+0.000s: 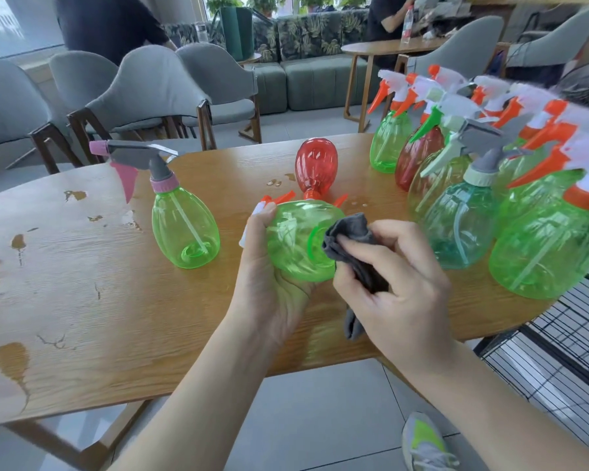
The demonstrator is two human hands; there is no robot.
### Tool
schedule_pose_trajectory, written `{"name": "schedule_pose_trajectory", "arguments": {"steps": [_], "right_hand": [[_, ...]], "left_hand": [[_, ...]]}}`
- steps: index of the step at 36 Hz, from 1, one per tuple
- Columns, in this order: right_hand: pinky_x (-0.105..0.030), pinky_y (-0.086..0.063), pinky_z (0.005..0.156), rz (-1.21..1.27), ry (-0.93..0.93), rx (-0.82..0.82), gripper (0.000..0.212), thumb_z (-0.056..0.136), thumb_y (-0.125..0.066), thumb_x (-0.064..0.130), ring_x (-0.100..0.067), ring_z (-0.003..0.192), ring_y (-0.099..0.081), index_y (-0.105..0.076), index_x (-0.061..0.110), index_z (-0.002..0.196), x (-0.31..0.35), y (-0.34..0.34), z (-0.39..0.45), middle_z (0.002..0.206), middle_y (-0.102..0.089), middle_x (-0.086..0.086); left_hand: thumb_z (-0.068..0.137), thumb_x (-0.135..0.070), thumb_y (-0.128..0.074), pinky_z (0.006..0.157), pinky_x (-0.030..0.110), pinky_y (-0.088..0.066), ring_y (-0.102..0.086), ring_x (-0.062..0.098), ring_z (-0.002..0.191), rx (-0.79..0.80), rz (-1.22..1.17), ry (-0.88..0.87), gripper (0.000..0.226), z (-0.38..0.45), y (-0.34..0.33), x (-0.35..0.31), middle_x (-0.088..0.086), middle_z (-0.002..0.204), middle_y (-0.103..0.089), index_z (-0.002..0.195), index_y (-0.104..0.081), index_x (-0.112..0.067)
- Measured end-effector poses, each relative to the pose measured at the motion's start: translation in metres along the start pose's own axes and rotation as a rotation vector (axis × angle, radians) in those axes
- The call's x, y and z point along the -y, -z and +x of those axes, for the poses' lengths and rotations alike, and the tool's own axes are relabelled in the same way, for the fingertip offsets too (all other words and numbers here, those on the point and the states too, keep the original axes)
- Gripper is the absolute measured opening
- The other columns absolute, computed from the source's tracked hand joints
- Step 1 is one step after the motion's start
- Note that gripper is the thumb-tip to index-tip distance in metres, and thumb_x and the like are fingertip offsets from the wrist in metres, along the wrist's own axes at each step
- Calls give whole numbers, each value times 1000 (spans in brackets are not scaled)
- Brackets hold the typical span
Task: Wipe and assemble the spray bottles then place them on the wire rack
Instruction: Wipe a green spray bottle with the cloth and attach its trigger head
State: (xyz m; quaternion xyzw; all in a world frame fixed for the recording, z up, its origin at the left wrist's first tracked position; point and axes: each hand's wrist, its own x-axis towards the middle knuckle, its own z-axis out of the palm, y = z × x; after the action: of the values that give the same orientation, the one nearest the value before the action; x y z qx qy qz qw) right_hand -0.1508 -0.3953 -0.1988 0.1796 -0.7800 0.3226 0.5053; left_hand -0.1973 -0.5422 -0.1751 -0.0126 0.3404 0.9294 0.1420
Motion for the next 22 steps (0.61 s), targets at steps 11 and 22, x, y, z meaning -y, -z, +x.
{"name": "schedule_pose_trajectory", "arguments": {"steps": [11,22], "right_hand": [[-19,-50,88,127,77,76,17,92,-71,0,-16,90,-63,-77,-2,108,6,2,-1,103,-65,-20],[-39,-56,87,19,10,-126,21,96,-70,2,-28,98,-66,-72,-1,116,-27,7,15,111,-61,-17]], "left_hand": [[97,-47,-56,87,36,-60,-67,28,94,90,67,26,66,-10,-6,9,16,104,-66,143,-49,-1],[93,-43,-69,89,46,-57,-72,25,108,41,290,1,36,-10,-4,8,10,125,-73,121,-77,-22]]}}
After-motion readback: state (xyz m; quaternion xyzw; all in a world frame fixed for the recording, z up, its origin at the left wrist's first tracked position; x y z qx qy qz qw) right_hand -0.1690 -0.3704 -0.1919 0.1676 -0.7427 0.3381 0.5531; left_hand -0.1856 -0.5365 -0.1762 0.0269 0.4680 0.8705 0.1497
